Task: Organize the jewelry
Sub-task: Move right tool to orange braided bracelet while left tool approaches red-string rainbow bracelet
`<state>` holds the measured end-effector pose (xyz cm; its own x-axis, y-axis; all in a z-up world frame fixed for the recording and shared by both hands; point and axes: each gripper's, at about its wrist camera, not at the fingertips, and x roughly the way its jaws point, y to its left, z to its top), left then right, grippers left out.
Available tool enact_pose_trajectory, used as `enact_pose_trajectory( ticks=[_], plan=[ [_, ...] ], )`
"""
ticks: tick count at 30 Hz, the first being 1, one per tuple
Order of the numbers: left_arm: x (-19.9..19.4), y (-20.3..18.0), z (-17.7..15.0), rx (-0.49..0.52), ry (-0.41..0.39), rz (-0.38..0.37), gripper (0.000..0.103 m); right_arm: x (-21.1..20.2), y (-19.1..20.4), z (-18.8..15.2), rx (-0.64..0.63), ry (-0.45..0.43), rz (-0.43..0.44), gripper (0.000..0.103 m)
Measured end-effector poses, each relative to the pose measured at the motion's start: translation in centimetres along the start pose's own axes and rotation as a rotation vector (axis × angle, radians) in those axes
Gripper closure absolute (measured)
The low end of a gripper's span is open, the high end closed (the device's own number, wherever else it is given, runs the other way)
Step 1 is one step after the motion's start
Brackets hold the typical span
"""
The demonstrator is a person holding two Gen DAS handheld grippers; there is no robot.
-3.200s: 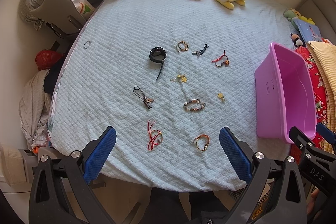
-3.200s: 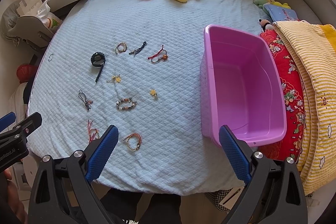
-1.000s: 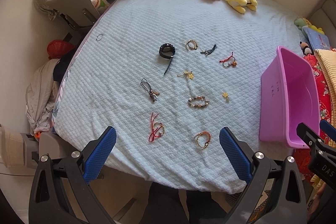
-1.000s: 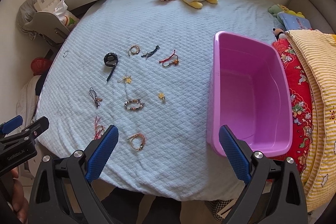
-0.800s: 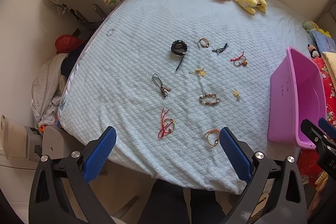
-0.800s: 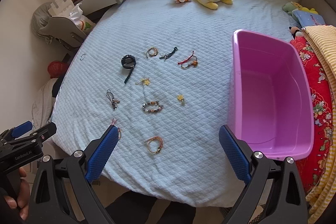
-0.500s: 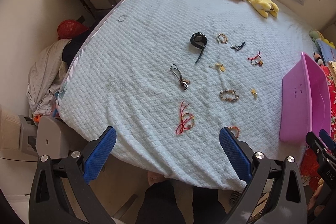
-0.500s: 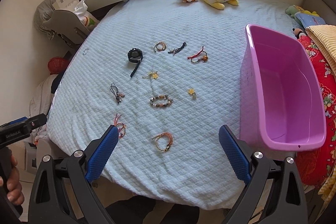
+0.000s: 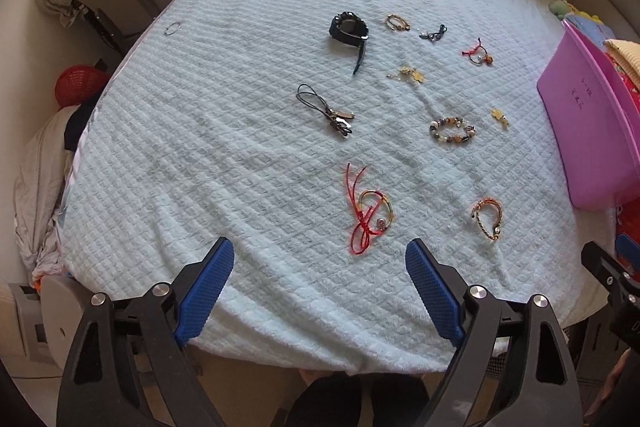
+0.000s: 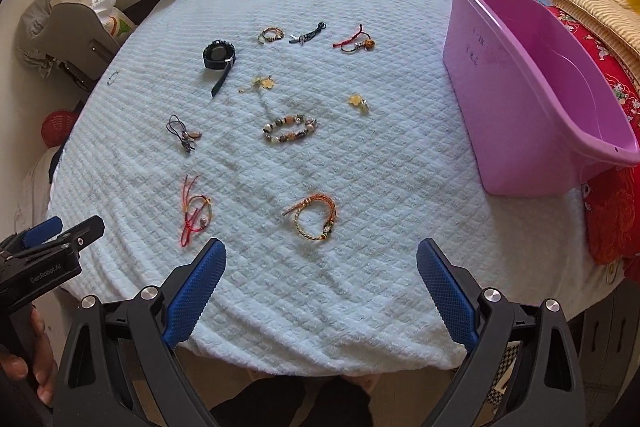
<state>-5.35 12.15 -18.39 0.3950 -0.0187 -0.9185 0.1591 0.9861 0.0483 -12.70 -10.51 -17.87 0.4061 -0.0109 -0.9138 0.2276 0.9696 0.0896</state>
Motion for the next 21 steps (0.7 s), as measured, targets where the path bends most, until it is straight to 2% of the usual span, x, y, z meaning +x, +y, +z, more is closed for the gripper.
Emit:
enact_pose_trajectory(
  ticks=[4,10,13,17,21],
  plan=[
    [3.3,-1.3,-1.0,0.001,-0.043,0.007,0.013,4.1,-0.9,-1.1,0.025,0.006,0.016,0.011],
    [8.7,-2.5,-2.9,-0.028,-0.088,-0.014,0.013,9.7,-2.1,-1.9,0.056,-0.083,0.046,0.011],
    [10.8,-2.9,-3.4,-0.030,-0.078,-0.006,0.013,11.8,-2.2,-2.1,0.067,-0.102,0.066,0.011],
    [12.9,-3.0,-3.7,-0.046,-0.056,-0.006,0.013,13.9,-1.7,-2.8,0.040,-0.109,0.063,0.011],
    [13.9,-2.9,-4.0,-0.056,-0.077,0.006,0.008,14.4,-1.6,-3.5,0.017,-0.136,0.052,0.011]
  ],
)
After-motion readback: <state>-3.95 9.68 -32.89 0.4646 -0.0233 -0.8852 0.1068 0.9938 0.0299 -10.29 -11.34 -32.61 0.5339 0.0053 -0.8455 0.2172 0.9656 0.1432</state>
